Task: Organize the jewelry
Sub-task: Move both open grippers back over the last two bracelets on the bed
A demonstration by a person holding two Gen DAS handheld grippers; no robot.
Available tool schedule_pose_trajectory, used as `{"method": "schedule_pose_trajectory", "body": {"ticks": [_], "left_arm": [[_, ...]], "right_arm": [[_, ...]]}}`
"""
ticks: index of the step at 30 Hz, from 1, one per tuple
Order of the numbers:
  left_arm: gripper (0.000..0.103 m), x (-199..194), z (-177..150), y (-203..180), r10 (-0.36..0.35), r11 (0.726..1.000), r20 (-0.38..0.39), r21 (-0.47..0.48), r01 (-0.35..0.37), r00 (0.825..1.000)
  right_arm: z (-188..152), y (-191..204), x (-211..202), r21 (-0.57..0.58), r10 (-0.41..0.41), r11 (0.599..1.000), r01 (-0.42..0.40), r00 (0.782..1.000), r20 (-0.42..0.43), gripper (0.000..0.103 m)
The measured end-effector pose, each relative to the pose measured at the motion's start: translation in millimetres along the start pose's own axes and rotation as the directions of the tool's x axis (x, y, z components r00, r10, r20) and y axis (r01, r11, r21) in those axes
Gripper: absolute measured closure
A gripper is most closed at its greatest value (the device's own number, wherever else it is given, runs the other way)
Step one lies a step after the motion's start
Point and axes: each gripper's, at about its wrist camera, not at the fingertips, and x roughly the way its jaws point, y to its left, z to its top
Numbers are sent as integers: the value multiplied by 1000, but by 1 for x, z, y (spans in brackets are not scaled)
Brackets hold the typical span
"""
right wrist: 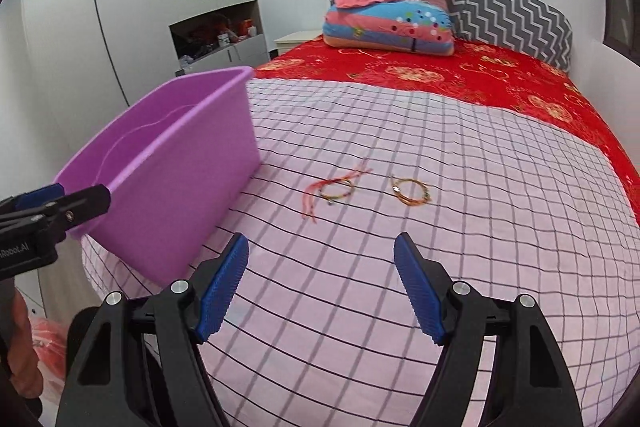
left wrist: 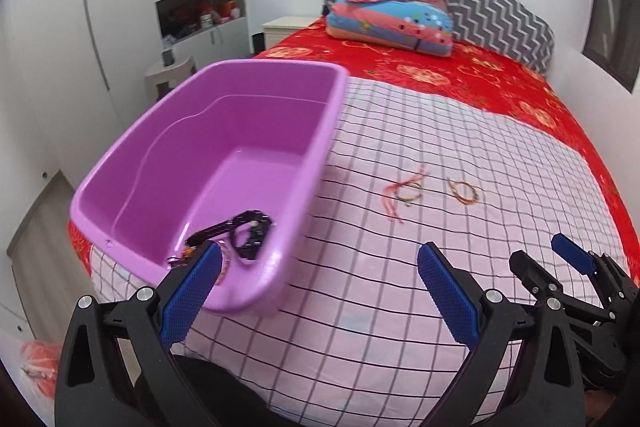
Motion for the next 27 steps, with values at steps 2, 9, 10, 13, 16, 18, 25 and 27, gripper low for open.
{"method": "schedule_pose_trajectory", "body": {"ticks": [2, 9, 10, 13, 16, 18, 25, 27], "left_arm": [[7, 3, -3, -14, -20, 1000, -5, 20, 20, 1000], [7, 24, -10, -54, -82, 994, -35, 74, 84, 996], [7, 28, -10, -57, -85, 993, -40, 77, 88, 996], [7, 48, -11, -70, -88, 992, -71, 85, 94, 994], [7, 70, -11, -78, -90, 992, -107, 75, 98, 990], [7, 84, -12, -83, -91, 993, -129, 68, 100, 988], [7, 141, -9, -99, -60, 994, -168, 82, 75, 984], [7, 156, -6, -101, -48, 995, -165, 84, 62, 985]], "right_arm": [[-7, -12, 0, 8, -18, 1000, 18, 1000, -8, 31], [-28, -58, 16, 93, -56, 994, 61, 997, -57, 31], [-30, -63, 20, 102, -60, 993, 66, 996, -63, 31], [-30, -77, 32, 118, -68, 990, 77, 995, -76, 31], [-30, -87, 48, 117, -75, 989, 86, 993, -94, 31], [-29, -94, 61, 120, -74, 989, 87, 992, -106, 31], [-20, -117, 106, 142, -64, 986, 82, 990, -126, 31], [-18, -122, 120, 140, -64, 987, 82, 989, -130, 31]]}}
